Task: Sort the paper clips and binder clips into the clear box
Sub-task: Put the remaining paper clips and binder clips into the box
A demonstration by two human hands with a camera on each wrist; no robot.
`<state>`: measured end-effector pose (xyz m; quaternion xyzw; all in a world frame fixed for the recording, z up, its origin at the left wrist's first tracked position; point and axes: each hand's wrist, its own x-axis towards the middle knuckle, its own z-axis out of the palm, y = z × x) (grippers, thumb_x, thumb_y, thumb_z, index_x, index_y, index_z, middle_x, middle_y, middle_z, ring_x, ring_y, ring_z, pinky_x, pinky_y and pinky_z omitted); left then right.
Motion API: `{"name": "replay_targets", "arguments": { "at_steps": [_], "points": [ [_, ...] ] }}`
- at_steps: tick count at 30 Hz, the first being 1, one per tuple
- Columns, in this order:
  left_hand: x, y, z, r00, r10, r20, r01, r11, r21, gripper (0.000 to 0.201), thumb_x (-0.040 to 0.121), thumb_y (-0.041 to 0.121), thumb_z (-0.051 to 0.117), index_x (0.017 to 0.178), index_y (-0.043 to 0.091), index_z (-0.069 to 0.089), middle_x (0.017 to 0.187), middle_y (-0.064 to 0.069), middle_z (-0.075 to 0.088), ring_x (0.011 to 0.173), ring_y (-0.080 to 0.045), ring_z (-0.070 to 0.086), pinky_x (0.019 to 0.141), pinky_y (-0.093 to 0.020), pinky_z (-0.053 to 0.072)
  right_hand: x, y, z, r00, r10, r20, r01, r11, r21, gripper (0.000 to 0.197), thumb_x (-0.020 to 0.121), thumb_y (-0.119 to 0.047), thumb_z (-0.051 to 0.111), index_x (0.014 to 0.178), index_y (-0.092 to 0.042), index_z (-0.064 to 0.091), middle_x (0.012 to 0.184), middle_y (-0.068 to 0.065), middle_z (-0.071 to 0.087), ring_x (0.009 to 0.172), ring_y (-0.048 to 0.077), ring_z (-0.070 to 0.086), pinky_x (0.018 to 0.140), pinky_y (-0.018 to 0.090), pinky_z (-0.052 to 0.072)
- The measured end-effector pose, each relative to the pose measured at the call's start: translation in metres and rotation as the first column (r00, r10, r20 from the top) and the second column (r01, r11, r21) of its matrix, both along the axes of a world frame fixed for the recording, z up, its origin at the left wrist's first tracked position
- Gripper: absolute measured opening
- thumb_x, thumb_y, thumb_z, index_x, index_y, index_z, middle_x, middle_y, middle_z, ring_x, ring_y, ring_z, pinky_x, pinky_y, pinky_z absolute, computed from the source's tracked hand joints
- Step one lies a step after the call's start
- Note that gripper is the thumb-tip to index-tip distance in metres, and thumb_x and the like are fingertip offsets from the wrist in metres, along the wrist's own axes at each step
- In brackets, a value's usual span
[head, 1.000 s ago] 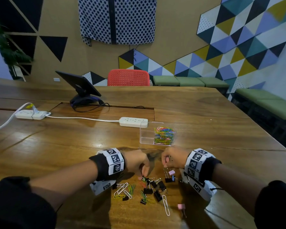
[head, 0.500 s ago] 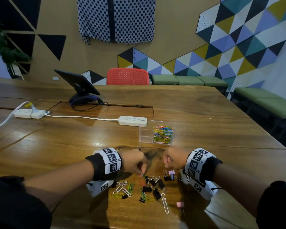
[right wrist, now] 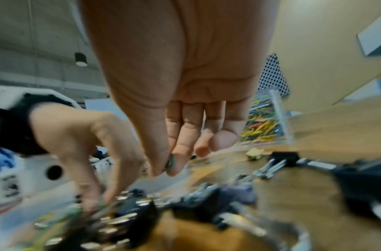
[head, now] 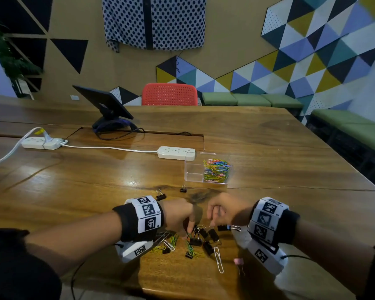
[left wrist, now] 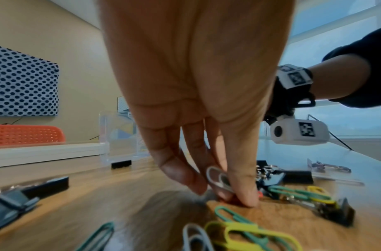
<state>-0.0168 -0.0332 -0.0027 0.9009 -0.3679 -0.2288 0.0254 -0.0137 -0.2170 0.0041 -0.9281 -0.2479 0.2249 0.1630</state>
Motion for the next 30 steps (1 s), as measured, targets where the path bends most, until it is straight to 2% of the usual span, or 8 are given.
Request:
{"name": "replay_targets", "arguments": {
  "at_steps": [3, 5, 8, 11, 13, 17, 24, 30],
  "points": [
    [0.001, -0.001, -0.001, 1.0, 0.012, -0.003, -0.012, 1.0, 0.021, 0.023, 0.08, 0.025, 0.071, 0.101, 0.015, 0.07, 0.108, -0.002, 0.068, 0.103, -0.019, 0.059, 0.085, -0.026, 0.042, -0.021, 0.007, 0.0, 0.994, 0.067, -0.084, -0.066, 0.998, 0.019, 0.028, 0.082, -0.023, 0.069, 0.109, -0.019, 0.064, 0.092, -0.004, 0.071, 0.056, -0.009, 0.052, 0.06, 0.008, 0.04],
    [0.001, -0.002, 0.0, 1.0, 0.012, 0.004, -0.012, 0.999, 0.031, 0.024, 0.081, 0.025, 0.07, 0.102, 0.013, 0.069, 0.109, -0.004, 0.066, 0.103, -0.02, 0.057, 0.08, -0.024, 0.038, -0.032, 0.011, -0.001, 0.989, 0.106, -0.098, -0.103, 0.994, 0.039, 0.029, 0.081, -0.025, 0.07, 0.109, -0.02, 0.064, 0.089, -0.007, 0.069, 0.057, -0.01, 0.052, 0.059, 0.003, 0.041],
    [0.001, -0.001, 0.001, 1.0, 0.005, 0.014, -0.006, 0.999, 0.032, 0.023, 0.082, 0.024, 0.069, 0.102, 0.012, 0.067, 0.108, -0.005, 0.066, 0.103, -0.02, 0.057, 0.076, -0.023, 0.035, -0.043, 0.018, -0.004, 0.984, 0.111, -0.138, -0.102, 0.992, 0.067, 0.027, 0.081, -0.021, 0.07, 0.107, -0.015, 0.066, 0.099, 0.004, 0.073, 0.059, -0.013, 0.057, 0.061, -0.002, 0.04],
    [0.001, 0.003, 0.003, 1.0, 0.014, 0.006, -0.014, 1.0, 0.016, 0.022, 0.082, 0.023, 0.069, 0.1, 0.011, 0.067, 0.106, -0.005, 0.066, 0.099, -0.018, 0.057, 0.076, -0.023, 0.035, -0.048, 0.026, -0.005, 0.988, 0.11, -0.104, -0.113, 0.993, -0.02, 0.028, 0.082, -0.021, 0.069, 0.109, -0.013, 0.066, 0.1, 0.006, 0.072, 0.088, 0.009, 0.067, 0.085, 0.016, 0.048],
    [0.001, 0.01, 0.005, 0.999, 0.041, -0.015, -0.041, 0.999, 0.008, 0.021, 0.081, 0.024, 0.07, 0.097, 0.012, 0.068, 0.105, -0.002, 0.067, 0.094, -0.014, 0.056, 0.077, -0.022, 0.037, -0.051, 0.032, -0.003, 0.989, 0.135, -0.057, -0.14, 0.986, -0.095, 0.026, 0.084, -0.02, 0.065, 0.109, -0.013, 0.066, 0.102, 0.004, 0.071, 0.092, 0.015, 0.065, 0.093, 0.031, 0.049],
    [0.001, 0.029, 0.009, 0.992, 0.112, -0.053, -0.114, 0.992, -0.046, 0.018, 0.079, 0.027, 0.073, 0.093, 0.016, 0.069, 0.099, -0.001, 0.069, 0.087, -0.012, 0.06, 0.079, -0.025, 0.048, -0.054, 0.036, -0.003, 0.983, 0.172, -0.067, -0.178, 0.978, -0.104, 0.02, 0.087, -0.013, 0.059, 0.106, -0.009, 0.066, 0.109, 0.005, 0.069, 0.081, 0.009, 0.061, 0.086, 0.033, 0.05],
    [-0.011, 0.048, 0.009, 0.99, 0.101, -0.099, -0.113, 0.985, -0.13, 0.033, 0.081, 0.022, 0.07, 0.114, 0.017, 0.067, 0.11, 0.001, 0.069, 0.098, -0.01, 0.062, 0.067, 0.0, 0.036, -0.055, 0.037, -0.002, 0.987, 0.158, -0.017, -0.159, 0.979, -0.129, 0.023, 0.084, -0.013, 0.061, 0.106, -0.012, 0.064, 0.091, -0.003, 0.061, 0.085, 0.01, 0.057, 0.086, 0.031, 0.052],
    [-0.015, 0.04, 0.007, 0.996, -0.01, -0.093, 0.006, 0.999, -0.052, 0.044, 0.078, 0.021, 0.073, 0.121, 0.018, 0.062, 0.104, -0.007, 0.071, 0.095, -0.018, 0.066, 0.077, -0.015, 0.042, -0.054, 0.036, -0.003, 0.989, 0.148, -0.005, -0.147, 0.982, -0.12, 0.023, 0.082, -0.019, 0.063, 0.104, -0.015, 0.062, 0.094, -0.004, 0.055, 0.084, 0.012, 0.051, 0.07, 0.026, 0.043]
  ]
}}
